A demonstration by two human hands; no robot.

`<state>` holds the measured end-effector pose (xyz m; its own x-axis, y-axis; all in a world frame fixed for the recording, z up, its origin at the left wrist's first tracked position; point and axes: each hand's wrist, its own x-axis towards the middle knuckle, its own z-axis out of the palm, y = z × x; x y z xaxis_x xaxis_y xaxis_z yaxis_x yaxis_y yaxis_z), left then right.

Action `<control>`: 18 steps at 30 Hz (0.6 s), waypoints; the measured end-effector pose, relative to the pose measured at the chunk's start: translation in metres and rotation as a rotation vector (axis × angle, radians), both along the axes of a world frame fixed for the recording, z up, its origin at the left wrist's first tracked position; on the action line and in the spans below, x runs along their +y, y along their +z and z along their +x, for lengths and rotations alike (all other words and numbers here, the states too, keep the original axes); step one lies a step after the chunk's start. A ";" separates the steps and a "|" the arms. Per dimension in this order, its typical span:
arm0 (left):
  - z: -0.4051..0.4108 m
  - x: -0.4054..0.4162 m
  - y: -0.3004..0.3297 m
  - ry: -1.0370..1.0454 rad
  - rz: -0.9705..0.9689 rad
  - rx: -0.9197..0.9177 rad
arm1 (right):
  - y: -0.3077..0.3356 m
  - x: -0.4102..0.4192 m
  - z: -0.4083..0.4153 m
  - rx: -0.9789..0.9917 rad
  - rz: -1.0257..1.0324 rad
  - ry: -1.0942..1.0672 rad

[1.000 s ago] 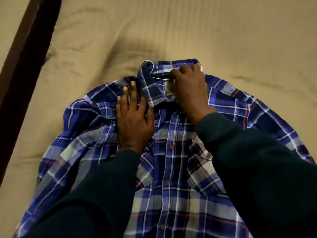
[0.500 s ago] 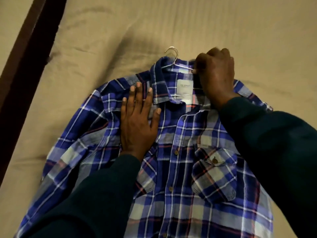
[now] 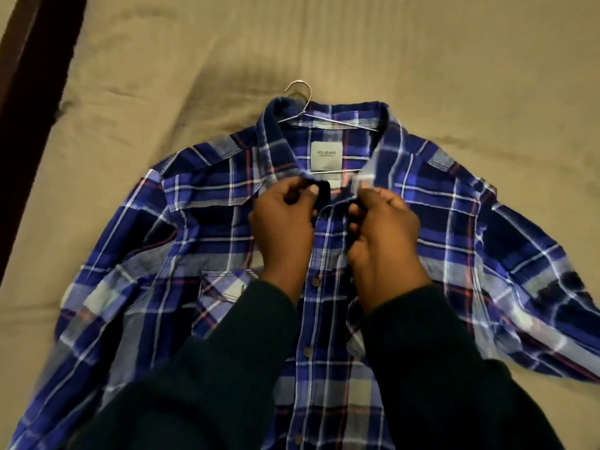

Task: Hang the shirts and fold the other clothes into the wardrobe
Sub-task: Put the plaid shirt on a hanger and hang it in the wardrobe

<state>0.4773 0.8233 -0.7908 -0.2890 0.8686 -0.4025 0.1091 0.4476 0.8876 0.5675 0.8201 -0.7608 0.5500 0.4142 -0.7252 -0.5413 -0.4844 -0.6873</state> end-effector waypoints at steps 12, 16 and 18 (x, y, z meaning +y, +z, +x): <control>-0.002 0.036 -0.009 -0.335 0.337 0.701 | -0.017 0.013 -0.012 -0.072 0.098 0.173; -0.007 0.049 -0.009 -0.407 0.228 0.593 | -0.019 0.018 -0.018 -0.104 0.115 0.161; -0.010 0.054 -0.005 -0.450 0.177 0.500 | -0.023 0.021 -0.021 -0.191 0.088 0.185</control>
